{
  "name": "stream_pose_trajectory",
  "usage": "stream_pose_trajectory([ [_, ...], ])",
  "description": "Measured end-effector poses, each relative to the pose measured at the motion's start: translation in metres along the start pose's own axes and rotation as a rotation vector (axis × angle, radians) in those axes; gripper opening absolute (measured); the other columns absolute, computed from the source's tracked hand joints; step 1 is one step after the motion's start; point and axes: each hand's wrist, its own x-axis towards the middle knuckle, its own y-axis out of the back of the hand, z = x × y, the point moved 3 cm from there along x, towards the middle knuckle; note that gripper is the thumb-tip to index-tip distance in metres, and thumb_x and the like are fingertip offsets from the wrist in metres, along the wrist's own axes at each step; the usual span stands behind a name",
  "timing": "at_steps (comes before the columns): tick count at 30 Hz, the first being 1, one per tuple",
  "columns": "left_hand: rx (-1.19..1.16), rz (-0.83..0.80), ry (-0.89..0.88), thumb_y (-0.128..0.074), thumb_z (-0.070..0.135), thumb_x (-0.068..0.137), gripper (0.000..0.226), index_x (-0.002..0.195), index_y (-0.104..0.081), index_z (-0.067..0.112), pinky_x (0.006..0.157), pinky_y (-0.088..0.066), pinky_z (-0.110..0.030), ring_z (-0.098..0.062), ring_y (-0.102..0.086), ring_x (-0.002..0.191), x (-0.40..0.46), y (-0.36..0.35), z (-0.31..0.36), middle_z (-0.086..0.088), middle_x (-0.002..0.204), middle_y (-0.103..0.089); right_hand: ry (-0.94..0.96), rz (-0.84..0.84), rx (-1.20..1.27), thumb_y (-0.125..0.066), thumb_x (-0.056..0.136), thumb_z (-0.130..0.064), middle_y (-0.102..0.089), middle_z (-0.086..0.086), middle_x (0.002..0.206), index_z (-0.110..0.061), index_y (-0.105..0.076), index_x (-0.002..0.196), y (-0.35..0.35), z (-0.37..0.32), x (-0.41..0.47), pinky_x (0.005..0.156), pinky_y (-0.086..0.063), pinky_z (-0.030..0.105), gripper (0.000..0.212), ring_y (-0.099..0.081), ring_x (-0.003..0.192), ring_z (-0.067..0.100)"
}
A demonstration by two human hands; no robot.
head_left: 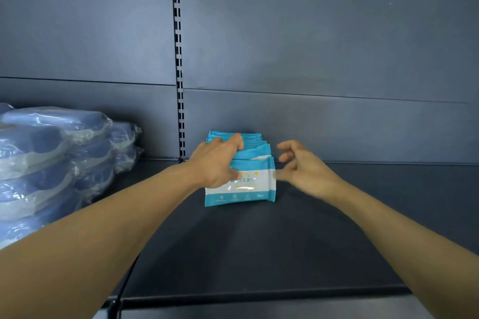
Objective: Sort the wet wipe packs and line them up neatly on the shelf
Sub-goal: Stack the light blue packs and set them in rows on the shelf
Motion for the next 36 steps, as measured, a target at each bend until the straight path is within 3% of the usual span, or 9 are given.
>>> stream_pose_trajectory([
  [3,0.027,0.032,-0.012,-0.066,0.034,0.084,0.042,0.120,-0.044,0.029,0.094,-0.032,-0.035,-0.018,-0.037,0.115,0.001,-0.007,-0.007,0.007,0.118,-0.047,0.048,-0.056,-0.189,-0.080,0.071,-0.019,-0.044,-0.004,0.123,-0.032,-0.018,0.145,-0.013,-0.004,-0.003,0.073,-0.048,0.020,0.097,-0.059,0.081,0.010],
  [6,0.040,0.082,0.019,-0.067,0.038,0.082,0.070,0.141,-0.031,0.032,0.100,-0.031,-0.037,-0.018,-0.028,0.122,-0.009,-0.009,-0.013,0.005,0.131,-0.034,0.092,-0.035,-0.256,-0.082,0.066,-0.014,-0.044,-0.001,0.126,-0.038,-0.006,0.147,-0.023,-0.003,0.001,0.084,-0.050,0.028,0.113,-0.056,0.096,0.016],
  [9,-0.014,0.138,0.174,-0.077,0.046,0.070,0.094,0.143,-0.021,0.027,0.100,-0.037,-0.038,-0.020,-0.027,0.123,-0.028,-0.009,-0.024,0.001,0.130,-0.028,0.085,-0.034,-0.297,-0.081,0.069,-0.015,-0.044,0.000,0.128,-0.034,-0.016,0.146,-0.025,-0.001,0.001,0.091,-0.049,0.032,0.102,-0.055,0.104,0.019],
  [11,-0.080,0.066,0.258,-0.082,0.045,0.063,0.102,0.139,-0.018,0.025,0.098,-0.043,-0.041,-0.022,-0.036,0.121,-0.038,-0.017,-0.031,-0.001,0.129,-0.032,0.077,-0.038,-0.302,-0.080,0.071,-0.015,-0.046,0.000,0.129,-0.032,-0.023,0.143,-0.026,0.000,0.000,0.091,-0.048,0.031,0.094,-0.054,0.105,0.018],
  [14,-0.151,0.008,0.286,-0.080,0.033,0.069,0.097,0.138,-0.013,0.026,0.087,-0.049,-0.042,-0.024,-0.054,0.106,-0.041,-0.029,-0.033,-0.003,0.124,-0.050,0.078,-0.003,-0.295,-0.079,0.072,-0.014,-0.048,0.000,0.127,-0.028,-0.028,0.136,-0.028,-0.004,0.000,0.086,-0.047,0.028,0.083,-0.052,0.100,0.015],
  [18,-0.101,0.114,0.308,-0.076,0.023,0.075,0.087,0.138,-0.015,0.021,0.075,-0.049,-0.037,-0.025,-0.057,0.098,-0.035,-0.031,-0.032,-0.006,0.116,-0.057,0.082,0.048,-0.325,-0.078,0.074,-0.014,-0.048,0.002,0.130,-0.023,-0.031,0.126,-0.032,-0.011,0.006,0.086,-0.047,0.032,0.071,-0.051,0.103,0.018],
  [24,-0.109,0.139,0.313,-0.075,0.025,0.077,0.084,0.138,-0.018,0.018,0.071,-0.045,-0.033,-0.026,-0.058,0.097,-0.034,-0.032,-0.037,-0.007,0.115,-0.057,0.000,0.038,-0.307,-0.076,0.074,-0.014,-0.053,0.006,0.125,-0.020,-0.021,0.140,-0.036,-0.006,0.002,0.084,-0.050,0.035,0.086,-0.055,0.106,0.024],
  [31,-0.180,0.125,0.309,-0.077,0.023,0.075,0.071,0.125,-0.028,0.015,0.073,-0.052,-0.034,-0.023,-0.059,0.098,-0.028,-0.036,-0.036,-0.006,0.119,-0.055,-0.006,0.061,-0.302,-0.073,0.075,-0.009,-0.058,0.008,0.115,-0.021,-0.024,0.135,-0.039,-0.006,0.007,0.080,-0.053,0.041,0.078,-0.059,0.096,0.025],
  [36,-0.197,0.182,0.328,-0.084,0.031,0.064,0.102,0.141,-0.015,0.025,0.088,-0.049,-0.040,-0.023,-0.049,0.112,-0.027,-0.024,-0.046,-0.004,0.130,-0.032,-0.003,0.007,-0.296,-0.081,0.070,-0.020,-0.038,0.002,0.141,-0.027,-0.013,0.146,-0.027,-0.007,0.003,0.098,-0.041,0.032,0.102,-0.045,0.124,0.021],
])
